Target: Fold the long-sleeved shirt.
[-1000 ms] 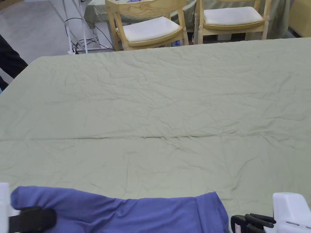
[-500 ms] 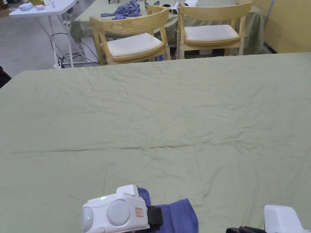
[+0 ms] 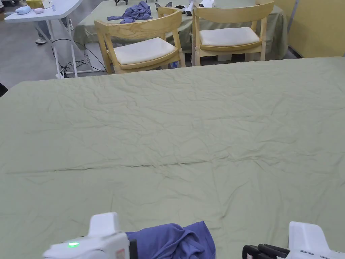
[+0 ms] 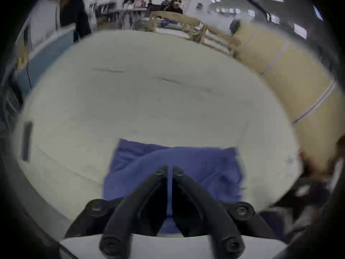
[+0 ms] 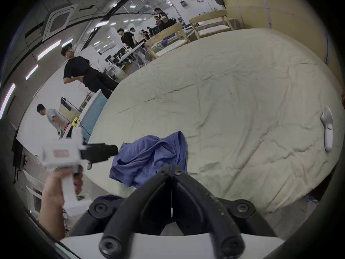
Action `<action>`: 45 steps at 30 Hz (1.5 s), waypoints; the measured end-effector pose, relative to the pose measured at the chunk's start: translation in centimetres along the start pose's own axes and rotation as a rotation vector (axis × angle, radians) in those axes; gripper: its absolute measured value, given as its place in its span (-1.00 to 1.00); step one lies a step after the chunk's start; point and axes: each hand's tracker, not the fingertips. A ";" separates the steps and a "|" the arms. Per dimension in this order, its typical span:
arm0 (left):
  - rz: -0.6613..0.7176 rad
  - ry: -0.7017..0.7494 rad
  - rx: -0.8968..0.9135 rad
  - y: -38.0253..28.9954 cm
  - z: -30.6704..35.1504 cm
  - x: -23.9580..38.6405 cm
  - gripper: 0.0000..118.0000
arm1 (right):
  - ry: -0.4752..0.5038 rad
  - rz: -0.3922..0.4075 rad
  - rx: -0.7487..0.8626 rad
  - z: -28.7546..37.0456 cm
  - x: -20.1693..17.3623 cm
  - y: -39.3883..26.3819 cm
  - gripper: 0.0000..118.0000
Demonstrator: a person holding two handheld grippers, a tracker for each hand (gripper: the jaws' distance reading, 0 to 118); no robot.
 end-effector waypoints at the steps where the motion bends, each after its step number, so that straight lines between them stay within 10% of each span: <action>1: -0.102 -0.061 -0.021 -1.0 -1.1 1.2 -0.94 | 0.000 0.001 0.002 0.0 -0.1 0.0 -0.95; 7: -0.277 -0.058 -0.031 -5.4 -3.0 11.3 -0.97 | -0.024 -0.020 0.017 1.0 0.2 0.3 -0.95; 14: -0.122 -0.291 -0.066 -4.1 -2.4 17.1 -0.98 | -0.073 -0.040 0.053 2.6 1.3 1.1 -0.95; 22: 0.123 -0.480 0.122 1.0 5.1 6.0 -0.97 | 0.016 -0.070 0.144 2.1 -0.3 2.2 -0.95; 31: 0.307 -0.185 0.112 1.5 5.9 -10.8 -0.97 | 0.162 -0.128 -0.161 -9.6 -8.2 1.7 -0.95; 38: 0.335 -0.254 -0.011 -0.8 3.6 -12.7 -0.97 | -0.258 0.000 -0.380 -18.2 -4.7 -2.2 -0.95; 43: 0.355 -0.333 -0.081 -0.9 1.7 -12.9 -0.96 | -0.123 -0.090 -0.365 -17.5 -3.6 -1.8 -0.95; 45: 0.344 -0.400 -0.106 -0.8 0.9 -12.8 -0.60 | -0.118 -0.088 -0.361 -17.7 -3.3 -2.1 -0.95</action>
